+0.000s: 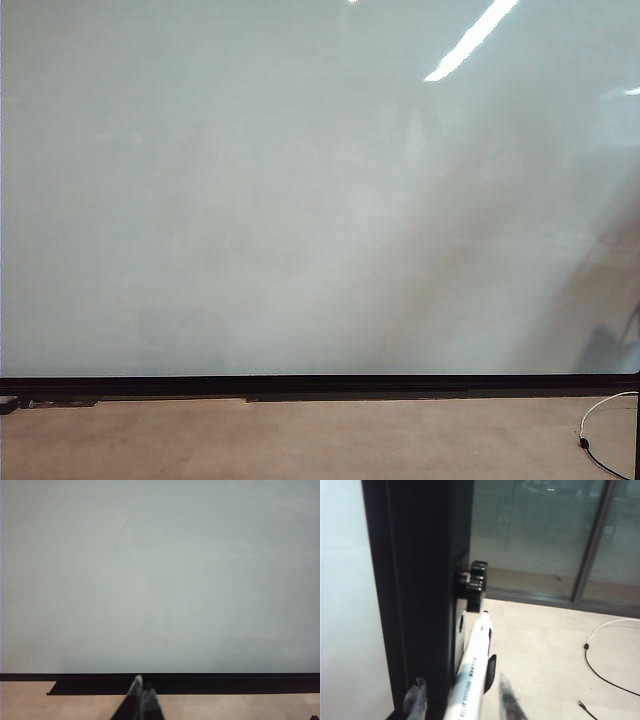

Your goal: Pick up the pen on the shelf to the right of the whiteboard and draw a rectangle.

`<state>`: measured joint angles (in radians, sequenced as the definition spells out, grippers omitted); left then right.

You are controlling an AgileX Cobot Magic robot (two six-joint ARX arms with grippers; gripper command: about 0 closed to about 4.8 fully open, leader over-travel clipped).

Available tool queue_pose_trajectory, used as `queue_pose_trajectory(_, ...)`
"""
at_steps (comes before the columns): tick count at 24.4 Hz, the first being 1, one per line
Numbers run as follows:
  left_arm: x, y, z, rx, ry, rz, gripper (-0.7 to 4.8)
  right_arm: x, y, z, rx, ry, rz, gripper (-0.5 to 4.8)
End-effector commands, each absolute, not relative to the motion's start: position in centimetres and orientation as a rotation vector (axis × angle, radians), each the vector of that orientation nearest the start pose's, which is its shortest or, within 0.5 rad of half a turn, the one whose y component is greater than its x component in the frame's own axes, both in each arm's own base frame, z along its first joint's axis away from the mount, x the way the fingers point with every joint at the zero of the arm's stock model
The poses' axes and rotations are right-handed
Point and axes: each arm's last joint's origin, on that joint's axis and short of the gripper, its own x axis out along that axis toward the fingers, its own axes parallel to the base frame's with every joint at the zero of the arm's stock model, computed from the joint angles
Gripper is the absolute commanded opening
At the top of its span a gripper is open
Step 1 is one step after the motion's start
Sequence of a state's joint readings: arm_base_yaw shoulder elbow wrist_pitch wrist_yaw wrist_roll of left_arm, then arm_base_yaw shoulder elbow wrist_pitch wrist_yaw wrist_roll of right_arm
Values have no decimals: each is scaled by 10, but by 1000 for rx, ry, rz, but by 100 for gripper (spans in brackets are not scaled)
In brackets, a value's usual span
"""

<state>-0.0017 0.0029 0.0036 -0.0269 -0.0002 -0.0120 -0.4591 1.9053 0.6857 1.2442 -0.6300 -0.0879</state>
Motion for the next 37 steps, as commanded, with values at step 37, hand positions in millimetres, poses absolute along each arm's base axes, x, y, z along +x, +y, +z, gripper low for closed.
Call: queue_pose_trajectory(37, 97, 0, 163, -8, 18, -5, -4, 313, -132, 147, -62, -35, 152, 103)
